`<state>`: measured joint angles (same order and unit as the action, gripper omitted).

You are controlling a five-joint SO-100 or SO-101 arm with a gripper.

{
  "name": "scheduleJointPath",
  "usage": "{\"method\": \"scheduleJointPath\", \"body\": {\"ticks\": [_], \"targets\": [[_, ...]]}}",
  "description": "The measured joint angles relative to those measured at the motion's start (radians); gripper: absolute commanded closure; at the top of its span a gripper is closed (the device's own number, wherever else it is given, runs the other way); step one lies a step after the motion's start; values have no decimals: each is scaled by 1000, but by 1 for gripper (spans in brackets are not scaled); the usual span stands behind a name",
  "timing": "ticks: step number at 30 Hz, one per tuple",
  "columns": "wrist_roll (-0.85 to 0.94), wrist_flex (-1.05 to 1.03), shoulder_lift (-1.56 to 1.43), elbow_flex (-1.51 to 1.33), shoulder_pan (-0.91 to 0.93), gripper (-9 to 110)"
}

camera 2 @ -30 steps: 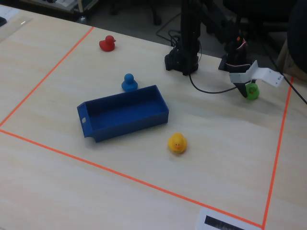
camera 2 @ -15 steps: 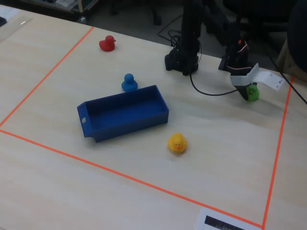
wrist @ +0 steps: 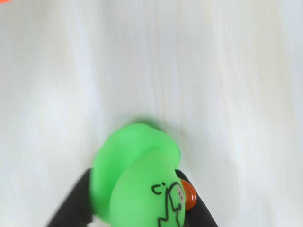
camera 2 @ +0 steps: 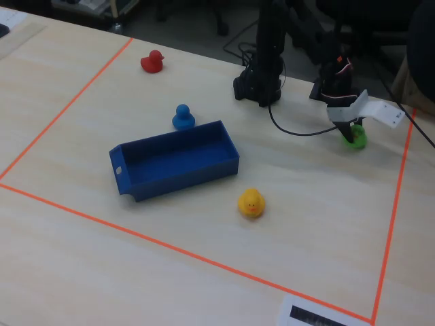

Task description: Grasp green duck and put it into box.

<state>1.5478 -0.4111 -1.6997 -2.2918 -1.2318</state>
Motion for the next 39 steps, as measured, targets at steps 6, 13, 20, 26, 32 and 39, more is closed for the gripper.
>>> {"method": "scheduleJointPath", "body": {"ticks": [6, 13, 20, 26, 32, 39], "targets": [[8, -3, -86, -46, 38, 101], [78, -69, -365, -153, 95, 101], [173, -301, -672, -126, 324, 101], [319, -466, -626, 124, 706, 101], [308, -499, -380, 500, 1055, 101], [114, -606, -144, 940, 1290, 101]]}}
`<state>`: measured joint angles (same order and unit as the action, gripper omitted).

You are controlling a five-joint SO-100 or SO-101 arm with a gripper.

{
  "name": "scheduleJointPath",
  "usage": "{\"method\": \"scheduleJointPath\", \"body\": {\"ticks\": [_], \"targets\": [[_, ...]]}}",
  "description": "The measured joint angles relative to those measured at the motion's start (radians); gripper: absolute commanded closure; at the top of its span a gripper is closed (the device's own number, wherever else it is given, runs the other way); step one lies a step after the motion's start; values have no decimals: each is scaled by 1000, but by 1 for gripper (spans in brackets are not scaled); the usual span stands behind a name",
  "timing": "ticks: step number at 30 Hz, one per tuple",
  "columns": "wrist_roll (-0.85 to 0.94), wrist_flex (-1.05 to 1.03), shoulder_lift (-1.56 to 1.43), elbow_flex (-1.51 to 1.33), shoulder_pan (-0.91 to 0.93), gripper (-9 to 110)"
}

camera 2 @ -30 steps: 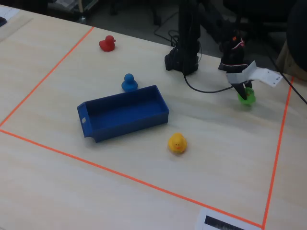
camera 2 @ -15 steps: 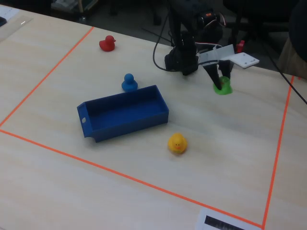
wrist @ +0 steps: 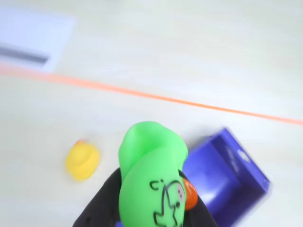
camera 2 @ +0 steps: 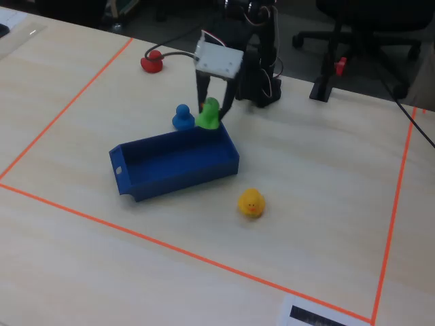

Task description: Grasp green duck and put it into box.

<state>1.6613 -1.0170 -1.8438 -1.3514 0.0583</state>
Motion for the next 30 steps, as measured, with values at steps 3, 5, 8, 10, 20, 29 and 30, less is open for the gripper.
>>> {"method": "scheduleJointPath", "body": {"ticks": [3, 5, 8, 10, 20, 29, 30], "targets": [[-37, -41, 2, 51, 118, 101], [-46, -52, 3, 49, 184, 101], [-63, -66, -2, 9, 245, 101], [-75, -89, -5, -55, 272, 101], [-146, -69, -115, -448, 285, 101], [-196, 43, -34, -505, 227, 101], [-201, 55, -11, -505, 224, 101]]}}
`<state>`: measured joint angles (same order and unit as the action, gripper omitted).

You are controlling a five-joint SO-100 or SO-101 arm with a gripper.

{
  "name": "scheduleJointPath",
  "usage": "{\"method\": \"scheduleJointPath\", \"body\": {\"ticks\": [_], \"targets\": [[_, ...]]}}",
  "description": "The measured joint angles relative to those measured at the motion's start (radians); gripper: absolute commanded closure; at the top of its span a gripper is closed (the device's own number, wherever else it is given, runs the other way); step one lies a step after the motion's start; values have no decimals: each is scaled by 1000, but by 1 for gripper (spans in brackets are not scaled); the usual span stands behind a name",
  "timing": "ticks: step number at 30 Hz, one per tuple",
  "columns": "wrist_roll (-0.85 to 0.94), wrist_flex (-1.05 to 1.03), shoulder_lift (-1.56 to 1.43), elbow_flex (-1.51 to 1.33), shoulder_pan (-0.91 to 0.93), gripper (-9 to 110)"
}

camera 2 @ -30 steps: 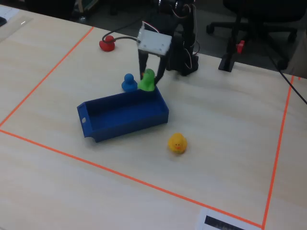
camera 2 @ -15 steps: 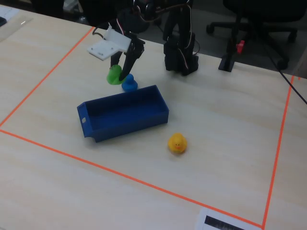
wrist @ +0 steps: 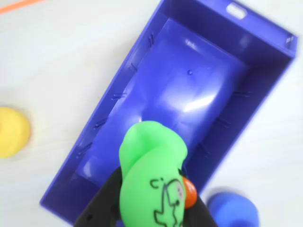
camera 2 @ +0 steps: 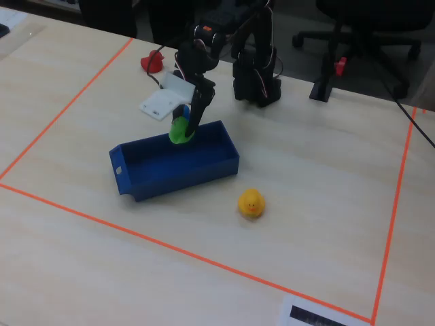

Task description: Grasp green duck and put it into box.

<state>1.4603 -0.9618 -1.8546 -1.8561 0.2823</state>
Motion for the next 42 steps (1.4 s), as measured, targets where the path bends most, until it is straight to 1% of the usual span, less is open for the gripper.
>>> {"method": "scheduleJointPath", "body": {"ticks": [10, 11, 14, 17, 20, 25, 29, 35, 42], "targets": [[2, 126, 175, 11, -3, 100], [2, 133, 189, 11, -3, 99], [23, 141, 221, 11, -2, 92], [67, 141, 235, 11, 8, 87], [140, 132, 235, 9, 34, 83], [216, 127, 235, -58, 61, 79], [235, 141, 206, -114, 57, 78], [238, 149, 146, -115, 43, 75], [236, 147, 112, -109, 37, 75]]}}
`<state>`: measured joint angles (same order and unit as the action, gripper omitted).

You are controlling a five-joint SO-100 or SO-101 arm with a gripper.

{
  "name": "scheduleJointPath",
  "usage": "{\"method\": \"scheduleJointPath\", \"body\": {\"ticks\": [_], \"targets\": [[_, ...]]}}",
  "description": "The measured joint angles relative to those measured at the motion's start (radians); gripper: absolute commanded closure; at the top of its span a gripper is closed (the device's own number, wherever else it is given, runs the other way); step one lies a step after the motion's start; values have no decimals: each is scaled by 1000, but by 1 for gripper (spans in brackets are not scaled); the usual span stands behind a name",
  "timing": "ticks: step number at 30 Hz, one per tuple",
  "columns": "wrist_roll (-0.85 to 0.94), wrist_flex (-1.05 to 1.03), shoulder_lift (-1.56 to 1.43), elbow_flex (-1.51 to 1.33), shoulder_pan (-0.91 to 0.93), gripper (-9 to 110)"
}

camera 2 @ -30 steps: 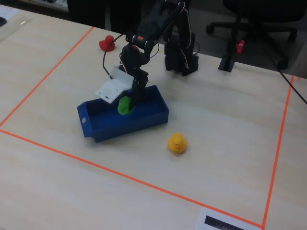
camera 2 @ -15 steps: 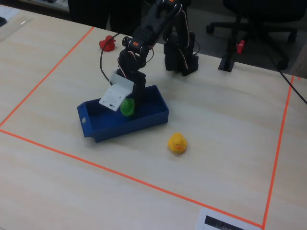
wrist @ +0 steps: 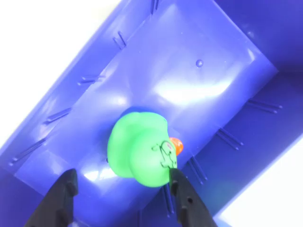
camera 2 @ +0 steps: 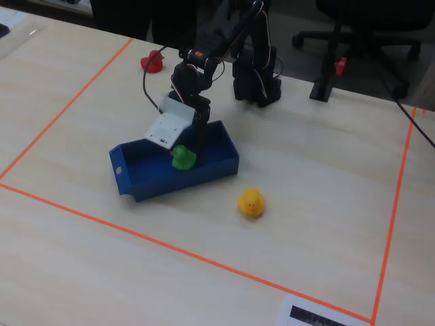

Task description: Grasp green duck and put it into box.

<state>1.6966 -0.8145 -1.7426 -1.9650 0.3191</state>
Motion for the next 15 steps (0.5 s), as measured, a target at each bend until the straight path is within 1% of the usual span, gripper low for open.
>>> {"method": "scheduleJointPath", "body": {"ticks": [3, 4, 7, 8, 10, 12, 15], "targets": [[-12, 0, -51, 26, 0, 77], [-14, 2, -74, 38, 0, 80], [-23, 74, -166, 67, -5, 99], [-34, 107, -202, 81, -11, 101], [-72, 147, -282, 109, -34, 101], [-117, 135, -367, 126, -63, 101], [-152, -12, -502, 107, -109, 101]]}}
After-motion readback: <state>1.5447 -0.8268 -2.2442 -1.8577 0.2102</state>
